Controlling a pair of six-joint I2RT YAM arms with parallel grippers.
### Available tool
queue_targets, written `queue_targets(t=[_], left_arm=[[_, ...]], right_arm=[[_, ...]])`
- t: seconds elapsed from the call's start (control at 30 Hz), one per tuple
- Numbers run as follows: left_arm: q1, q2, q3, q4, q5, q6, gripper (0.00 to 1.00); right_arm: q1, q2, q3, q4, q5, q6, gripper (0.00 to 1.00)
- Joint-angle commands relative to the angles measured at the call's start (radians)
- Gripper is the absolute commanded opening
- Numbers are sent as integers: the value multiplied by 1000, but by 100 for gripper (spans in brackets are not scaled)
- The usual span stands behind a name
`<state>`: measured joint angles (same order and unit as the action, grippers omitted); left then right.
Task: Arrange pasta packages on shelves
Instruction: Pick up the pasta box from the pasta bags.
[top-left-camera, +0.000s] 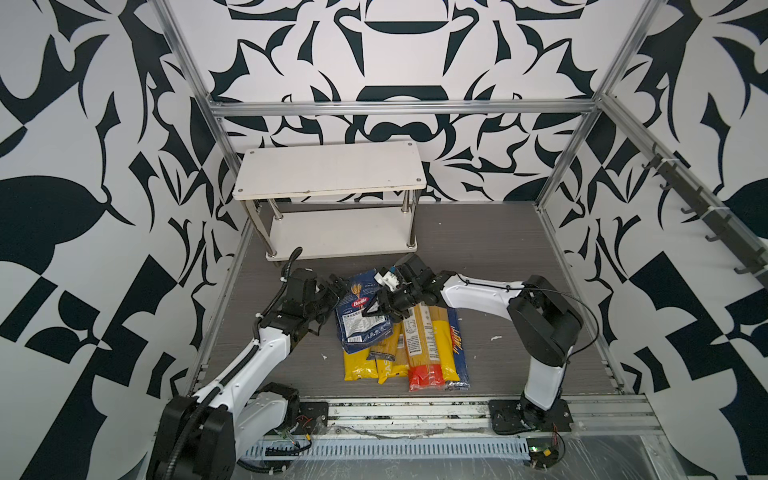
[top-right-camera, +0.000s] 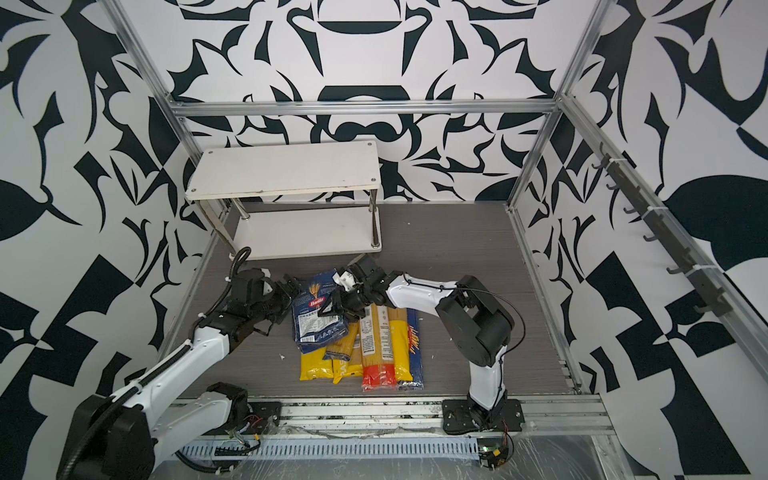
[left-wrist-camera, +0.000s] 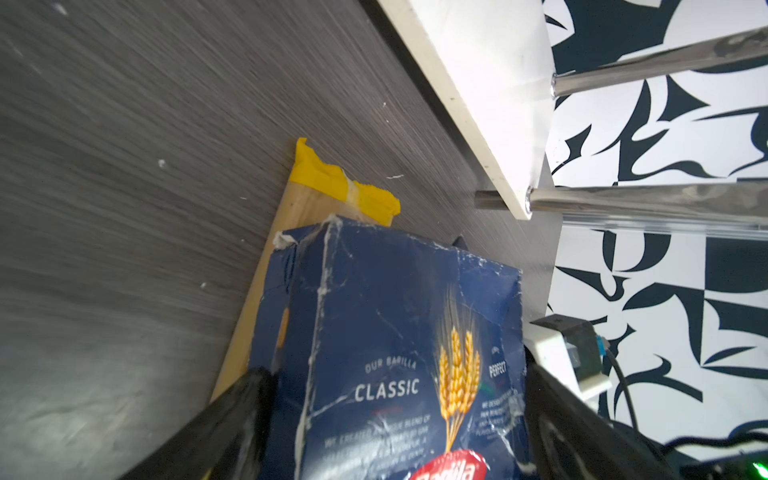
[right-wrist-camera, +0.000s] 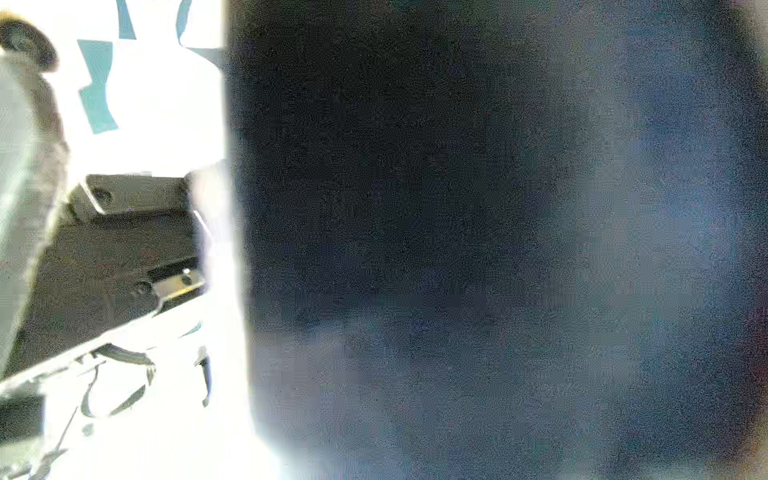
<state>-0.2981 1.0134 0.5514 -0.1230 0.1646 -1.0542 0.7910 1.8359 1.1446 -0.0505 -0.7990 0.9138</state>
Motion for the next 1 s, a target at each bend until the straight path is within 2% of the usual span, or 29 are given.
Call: queue_targets(t=[0.0, 0.23, 0.57, 0.97], left_arm=[[24, -34, 59, -117, 16, 61, 97], [52, -44, 82, -127, -8, 83, 98], [75, 26, 124, -91, 14, 125, 98], [76, 101, 119, -5, 57, 117, 98]], right_arm=[[-14, -103, 5, 58, -109, -31, 33], [-37, -224, 7, -82, -134, -110, 32], [-47, -399, -4, -262, -102, -199, 32], [-47, -552, -48, -334, -54, -207, 32]])
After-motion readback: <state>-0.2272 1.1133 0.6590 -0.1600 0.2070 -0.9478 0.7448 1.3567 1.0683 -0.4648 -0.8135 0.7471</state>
